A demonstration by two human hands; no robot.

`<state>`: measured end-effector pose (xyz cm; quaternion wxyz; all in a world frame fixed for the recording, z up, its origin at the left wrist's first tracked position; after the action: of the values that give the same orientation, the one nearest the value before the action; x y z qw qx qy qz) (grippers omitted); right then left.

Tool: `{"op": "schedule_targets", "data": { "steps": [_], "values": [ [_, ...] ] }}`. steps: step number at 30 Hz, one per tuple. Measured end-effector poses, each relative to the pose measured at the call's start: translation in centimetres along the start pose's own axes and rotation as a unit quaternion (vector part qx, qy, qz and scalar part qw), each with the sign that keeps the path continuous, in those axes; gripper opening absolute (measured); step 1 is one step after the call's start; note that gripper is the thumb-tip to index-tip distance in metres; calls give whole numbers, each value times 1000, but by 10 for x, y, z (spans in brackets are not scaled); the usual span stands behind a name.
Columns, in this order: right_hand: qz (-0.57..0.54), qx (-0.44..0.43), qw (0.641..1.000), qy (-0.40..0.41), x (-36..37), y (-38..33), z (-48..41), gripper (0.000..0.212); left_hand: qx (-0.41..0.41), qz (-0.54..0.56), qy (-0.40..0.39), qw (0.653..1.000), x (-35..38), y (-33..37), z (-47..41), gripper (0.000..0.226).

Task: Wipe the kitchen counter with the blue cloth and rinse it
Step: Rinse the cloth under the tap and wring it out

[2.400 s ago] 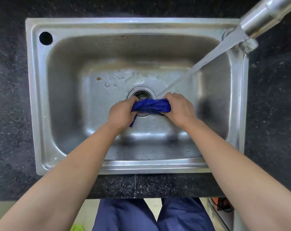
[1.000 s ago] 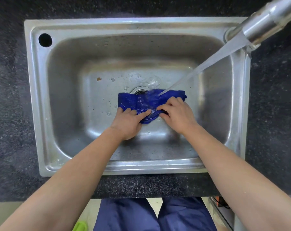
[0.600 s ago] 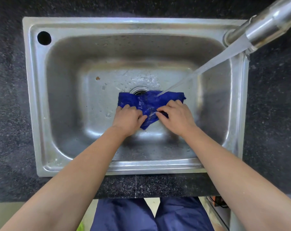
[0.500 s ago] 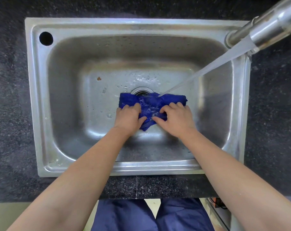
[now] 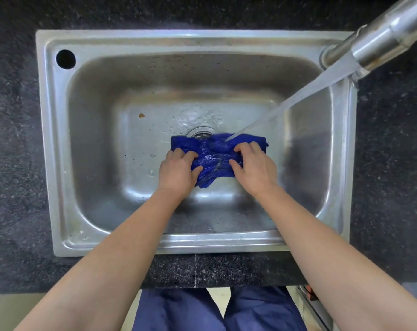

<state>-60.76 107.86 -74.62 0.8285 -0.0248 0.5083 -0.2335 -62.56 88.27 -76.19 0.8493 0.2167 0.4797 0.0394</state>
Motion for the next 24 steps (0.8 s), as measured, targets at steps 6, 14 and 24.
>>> {"op": "schedule_targets", "data": {
  "steps": [6,14,24],
  "values": [
    [-16,41,999,28,-11,19,0,62,116,-18,18,993,7,36,-2,36],
    [113,-121,982,-86,6,8,6,24,59,1,-65,996,11,22,5,23],
    [-123,-52,991,12,-56,-9,16,17,-2,279,60,958,-45,31,1,21]
  ]
}}
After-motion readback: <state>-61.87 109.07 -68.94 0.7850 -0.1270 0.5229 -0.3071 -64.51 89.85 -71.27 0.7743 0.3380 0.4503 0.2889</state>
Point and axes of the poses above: each hand's wrist, its own z-axis away from the middle knuckle, its own x-axis out of the palm, y = z × x, the point moved 8 cm from there along -z, towards the middle knuckle, and after that the axes turned 7 degrees about x, right-handed, at the moved point
